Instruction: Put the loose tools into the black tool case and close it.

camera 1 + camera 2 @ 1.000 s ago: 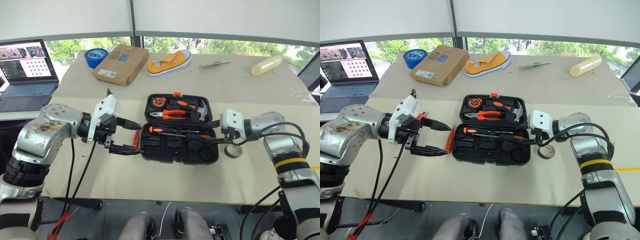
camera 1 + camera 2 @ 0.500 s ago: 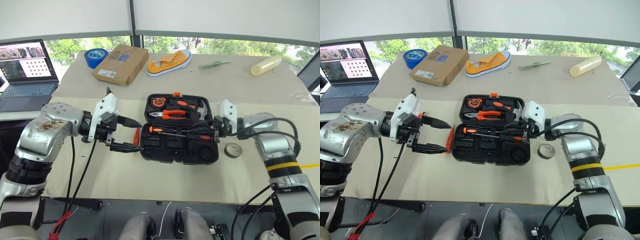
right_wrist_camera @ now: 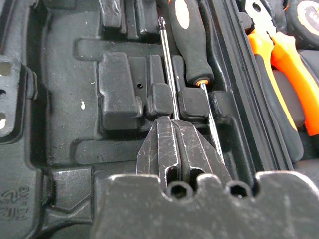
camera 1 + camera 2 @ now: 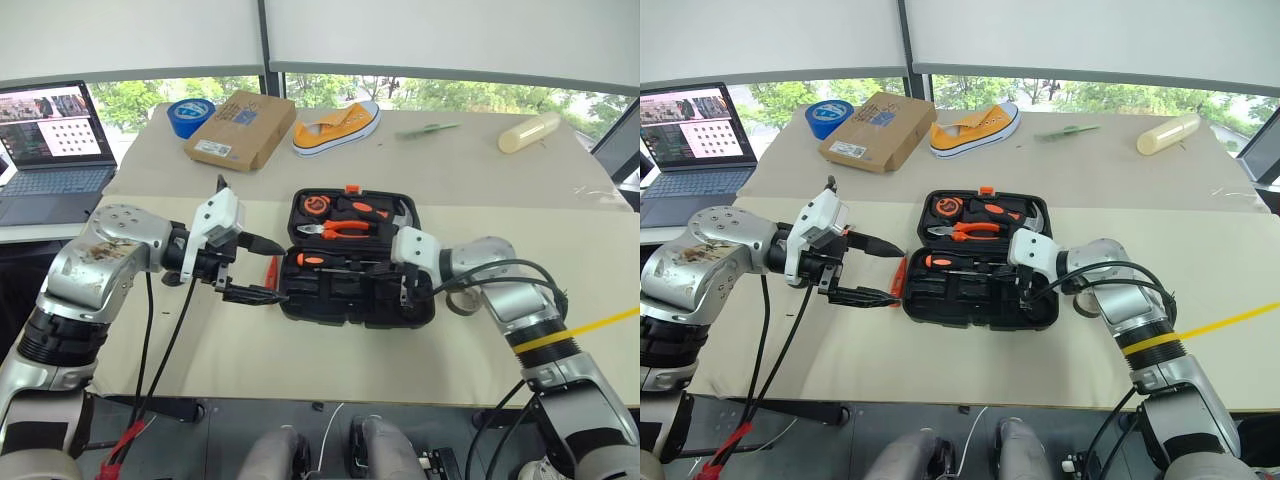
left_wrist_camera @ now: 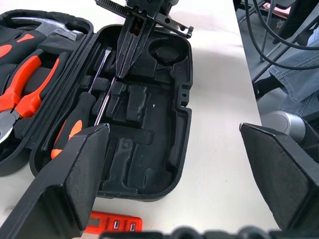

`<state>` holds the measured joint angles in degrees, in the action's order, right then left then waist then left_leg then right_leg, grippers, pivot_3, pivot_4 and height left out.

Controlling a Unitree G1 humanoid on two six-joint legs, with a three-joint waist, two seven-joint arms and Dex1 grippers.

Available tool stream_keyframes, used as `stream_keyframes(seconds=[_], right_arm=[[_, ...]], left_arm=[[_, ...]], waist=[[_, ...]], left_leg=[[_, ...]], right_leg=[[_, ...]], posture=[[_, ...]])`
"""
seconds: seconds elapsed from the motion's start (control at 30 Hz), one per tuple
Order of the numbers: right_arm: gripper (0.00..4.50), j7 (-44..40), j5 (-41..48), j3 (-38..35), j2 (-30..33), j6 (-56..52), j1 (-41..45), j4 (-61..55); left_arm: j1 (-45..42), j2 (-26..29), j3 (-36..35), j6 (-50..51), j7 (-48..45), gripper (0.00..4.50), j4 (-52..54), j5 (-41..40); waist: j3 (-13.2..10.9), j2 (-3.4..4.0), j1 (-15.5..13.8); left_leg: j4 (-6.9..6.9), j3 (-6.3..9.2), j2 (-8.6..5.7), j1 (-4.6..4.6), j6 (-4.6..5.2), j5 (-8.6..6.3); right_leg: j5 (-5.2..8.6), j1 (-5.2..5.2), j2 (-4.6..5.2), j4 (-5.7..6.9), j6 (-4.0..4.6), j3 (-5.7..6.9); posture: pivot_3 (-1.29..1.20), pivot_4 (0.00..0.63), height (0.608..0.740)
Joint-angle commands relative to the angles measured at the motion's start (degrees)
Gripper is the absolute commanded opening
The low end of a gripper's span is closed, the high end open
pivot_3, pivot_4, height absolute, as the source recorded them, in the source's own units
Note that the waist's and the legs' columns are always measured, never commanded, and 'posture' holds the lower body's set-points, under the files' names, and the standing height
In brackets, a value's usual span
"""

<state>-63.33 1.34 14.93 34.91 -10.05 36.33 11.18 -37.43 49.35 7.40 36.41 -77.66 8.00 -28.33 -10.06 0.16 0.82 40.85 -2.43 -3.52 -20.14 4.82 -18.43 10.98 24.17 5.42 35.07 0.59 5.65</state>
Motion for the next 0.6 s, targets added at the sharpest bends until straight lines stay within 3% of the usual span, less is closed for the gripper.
stream_keyframes(seconds=[0.03,0.27,0.5,0.6], right_arm=[[0.01,-0.8,4.82,-3.51,0.01,-4.87,-1.0,-4.38],[0.01,-1.75,18.02,-13.17,3.39,-19.39,0.95,-16.13],[1.99,-5.17,27.8,-21.13,10.97,-25.8,-2.81,-24.88],[3.15,-6.23,31.35,-23.62,13.21,-27.19,-4.65,-27.27]], left_arm=[[0.44,0.5,-1.55,-1.07,0.32,4.5,0.68,0.06],[4.31,0.58,-5.96,3.04,9.63,4.5,2.93,0.34],[21.39,8.11,-20.67,13.56,19.41,4.5,9.05,0.43],[28.13,10.66,-26.33,17.26,21.76,4.5,11.21,0.57]], waist=[[0.0,0.0,-0.04],[-0.03,0.03,-0.06],[-0.03,0.02,-0.02],[-0.06,0.02,-0.14]], left_leg=[[0.0,0.0,0.0,0.0,0.0,0.0],[-0.02,0.01,0.02,-0.09,0.36,0.2],[-0.16,0.04,0.04,-0.09,0.31,0.17],[-0.2,0.04,0.07,-0.09,0.16,0.08]], right_leg=[[0.0,0.01,0.0,0.0,0.0,0.0],[0.0,0.11,-0.02,-0.03,0.01,0.02],[0.0,0.19,-0.02,-0.06,0.01,-0.01],[0.0,0.2,-0.03,-0.07,0.01,0.0]], posture=[[0.0,0.15,0.731],[0.0,0.15,0.731],[0.0,0.15,0.731],[0.0,0.15,0.731]])
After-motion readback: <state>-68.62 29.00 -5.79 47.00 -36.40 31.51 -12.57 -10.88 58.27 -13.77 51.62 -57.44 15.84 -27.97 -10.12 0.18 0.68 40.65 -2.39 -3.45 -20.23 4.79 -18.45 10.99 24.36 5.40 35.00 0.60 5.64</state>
